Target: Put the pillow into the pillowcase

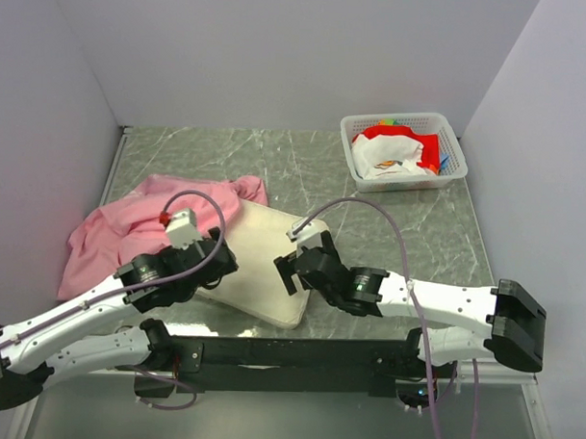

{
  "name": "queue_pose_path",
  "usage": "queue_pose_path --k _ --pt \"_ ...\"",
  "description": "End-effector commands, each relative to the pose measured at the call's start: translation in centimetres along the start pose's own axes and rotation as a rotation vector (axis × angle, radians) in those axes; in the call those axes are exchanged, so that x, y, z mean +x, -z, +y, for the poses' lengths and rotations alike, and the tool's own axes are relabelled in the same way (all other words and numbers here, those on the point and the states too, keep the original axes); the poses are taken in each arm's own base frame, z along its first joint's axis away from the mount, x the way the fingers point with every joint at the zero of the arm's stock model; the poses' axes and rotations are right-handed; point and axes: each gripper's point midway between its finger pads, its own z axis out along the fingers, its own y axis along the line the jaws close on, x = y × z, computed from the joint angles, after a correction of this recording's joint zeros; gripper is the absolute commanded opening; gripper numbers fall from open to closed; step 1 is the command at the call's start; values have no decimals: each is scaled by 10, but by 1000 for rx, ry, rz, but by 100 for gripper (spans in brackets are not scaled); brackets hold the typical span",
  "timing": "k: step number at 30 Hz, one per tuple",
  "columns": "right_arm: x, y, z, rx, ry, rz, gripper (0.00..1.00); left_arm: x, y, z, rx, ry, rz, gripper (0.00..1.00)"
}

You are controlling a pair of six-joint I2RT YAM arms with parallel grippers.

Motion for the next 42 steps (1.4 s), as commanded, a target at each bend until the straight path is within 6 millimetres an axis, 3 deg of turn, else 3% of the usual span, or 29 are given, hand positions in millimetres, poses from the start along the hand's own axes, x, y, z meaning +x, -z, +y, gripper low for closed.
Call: queue_pose_path --k 1,6,10,15,16,17,18,19,20,21,22,23,24,25,26,27,28,30,35,42 --pt "-44 13 -13 69 -73 -129 100 -44 2 14 -91 171 -229 91" --pt "-59 30 -10 -8 -49 -183 100 -60 -20 40 -356 116 -366 100" --pt "-70 35 17 -156 -2 -205 100 -76 -52 58 -473 121 -349 99" --pt "-74 7 39 -178 97 -178 100 -103 -99 68 -423 148 -301 99" --pt "-81 3 42 -178 98 -185 100 -112 -111 55 -366 158 -304 99" --pt "-76 -7 47 -178 119 -165 100 -107 -124 40 -288 144 -237 96" --pt "-75 -11 47 -172 119 -158 100 -98 -141 37 -278 75 -171 89" --pt "-77 -14 47 -168 116 -156 100 -96 -151 23 -222 47 -137 72" --pt "-72 -16 45 -159 115 -137 100 -86 -162 -8 -80 33 -58 60" --pt "-72 -14 44 -155 104 -140 100 -66 -177 -14 -66 -6 18 49" --pt "-62 -13 41 -152 103 -129 100 -59 -182 -28 -28 -24 49 34" --pt "-68 -5 37 -151 70 -158 100 -48 -186 -40 5 -44 78 31" --pt "-66 -3 32 -145 56 -163 100 -19 -190 -56 28 -90 137 28" --pt "-55 -2 27 -141 56 -149 100 -11 -189 -73 64 -109 152 24" --pt "-57 5 24 -146 31 -166 100 1 -189 -86 92 -125 173 23" --pt "-55 7 22 -146 29 -167 100 28 -189 -101 112 -154 227 23" --pt "-48 7 21 -150 35 -157 100 29 -187 -119 144 -155 230 21" --pt "-45 7 18 -142 41 -153 100 46 -183 -134 159 -161 265 20" --pt "-35 -12 19 -95 110 -104 100 23 -162 -152 183 -114 224 23" --pt "-15 -42 18 -20 183 -3 100 -40 -119 -162 233 -95 117 40"
